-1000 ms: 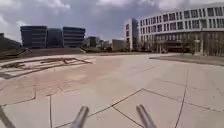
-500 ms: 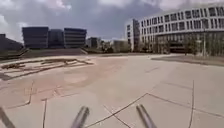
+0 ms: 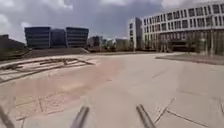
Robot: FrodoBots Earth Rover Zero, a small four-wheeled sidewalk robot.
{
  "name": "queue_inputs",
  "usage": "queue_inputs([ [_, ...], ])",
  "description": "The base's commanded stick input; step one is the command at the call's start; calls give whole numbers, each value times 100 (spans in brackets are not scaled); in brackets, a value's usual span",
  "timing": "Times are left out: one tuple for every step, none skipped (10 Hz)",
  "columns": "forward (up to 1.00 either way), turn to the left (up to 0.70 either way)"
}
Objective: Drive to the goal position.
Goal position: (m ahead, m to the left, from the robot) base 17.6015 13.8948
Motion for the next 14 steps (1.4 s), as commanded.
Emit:
queue_inputs([
  [100, 4],
  [100, 4],
  [100, 4],
  [100, 4],
  [100, 4],
  [100, 4],
  [100, 4],
  [100, 4],
  [100, 4],
  [100, 4],
  [100, 4],
  [100, 4],
  [100, 4],
  [100, 4],
])
